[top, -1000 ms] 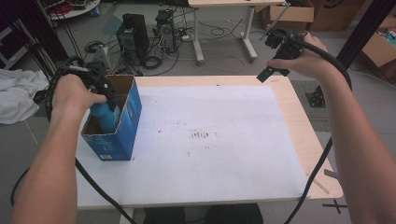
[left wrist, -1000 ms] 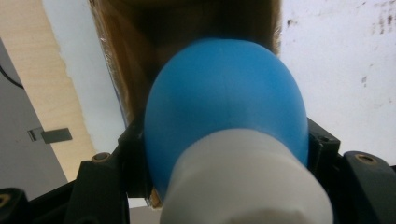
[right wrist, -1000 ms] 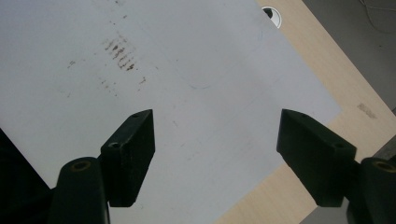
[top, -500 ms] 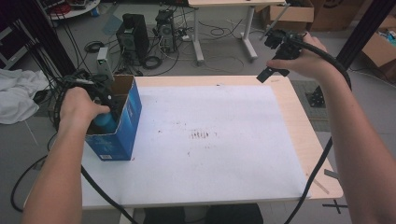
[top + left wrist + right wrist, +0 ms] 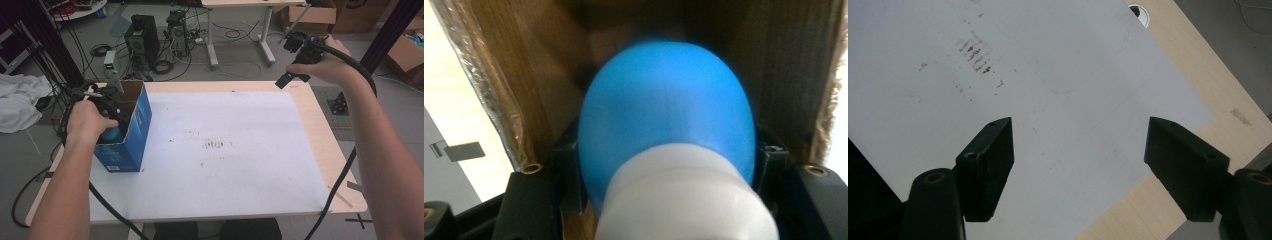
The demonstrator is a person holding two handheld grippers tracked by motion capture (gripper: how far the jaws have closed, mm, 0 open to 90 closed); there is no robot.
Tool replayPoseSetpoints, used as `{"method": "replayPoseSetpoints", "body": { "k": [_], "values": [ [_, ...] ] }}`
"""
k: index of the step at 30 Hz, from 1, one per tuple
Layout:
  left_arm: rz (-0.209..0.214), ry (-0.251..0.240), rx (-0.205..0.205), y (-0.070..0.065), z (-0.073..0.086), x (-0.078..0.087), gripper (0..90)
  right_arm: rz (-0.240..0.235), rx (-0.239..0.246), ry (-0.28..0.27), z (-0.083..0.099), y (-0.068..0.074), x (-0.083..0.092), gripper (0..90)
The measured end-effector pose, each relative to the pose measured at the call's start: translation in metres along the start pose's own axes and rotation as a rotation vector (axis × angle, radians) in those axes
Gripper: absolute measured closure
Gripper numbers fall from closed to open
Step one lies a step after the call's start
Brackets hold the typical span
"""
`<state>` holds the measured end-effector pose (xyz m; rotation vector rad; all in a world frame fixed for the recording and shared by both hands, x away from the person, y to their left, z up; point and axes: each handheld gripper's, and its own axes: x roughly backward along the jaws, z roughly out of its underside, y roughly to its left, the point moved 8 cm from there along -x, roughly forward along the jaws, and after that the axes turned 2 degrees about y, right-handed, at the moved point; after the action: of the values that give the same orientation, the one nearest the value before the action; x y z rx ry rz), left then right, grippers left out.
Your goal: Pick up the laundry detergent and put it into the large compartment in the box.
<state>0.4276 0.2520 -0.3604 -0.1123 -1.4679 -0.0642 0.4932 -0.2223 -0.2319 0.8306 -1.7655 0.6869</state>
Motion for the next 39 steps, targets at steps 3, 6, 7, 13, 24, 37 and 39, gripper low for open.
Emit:
{"method": "replayPoseSetpoints", "body": {
  "k": [3, 6, 7, 13, 24, 37, 39],
  "values": [
    [0.000, 0.001, -0.001, 0.0002, 0.0002, 0.0001, 37.3, 0.000, 0.006, 0.000, -0.0007, 0.0006, -0.0007, 28.0],
    [-0.001, 0.003, -0.005, -0.0003, 0.0004, -0.0006, 37.3, -0.002, 0.002, 0.001, -0.0011, 0.0019, -0.0009, 28.0],
    [-0.002, -0.002, -0.007, -0.0009, 0.0002, -0.0011, 37.2, -0.002, 0.003, 0.000, -0.0011, 0.0021, -0.0008, 28.0],
    [-0.007, -0.003, -0.010, -0.0029, -0.0009, -0.0014, 37.1, 0.000, 0.002, 0.000, 0.0011, 0.0005, 0.0004, 28.0],
    [-0.008, -0.006, -0.006, -0.0045, -0.0020, -0.0019, 37.0, -0.003, -0.002, -0.002, 0.0028, 0.0004, 0.0003, 28.0],
    [0.011, -0.012, 0.010, -0.0040, -0.0023, -0.0013, 37.2, -0.005, -0.004, 0.001, 0.0025, 0.0011, -0.0009, 28.0],
    [0.011, -0.012, 0.011, -0.0042, -0.0022, -0.0013, 37.1, -0.003, -0.003, 0.004, 0.0025, 0.0013, -0.0011, 28.0]
  ]
}}
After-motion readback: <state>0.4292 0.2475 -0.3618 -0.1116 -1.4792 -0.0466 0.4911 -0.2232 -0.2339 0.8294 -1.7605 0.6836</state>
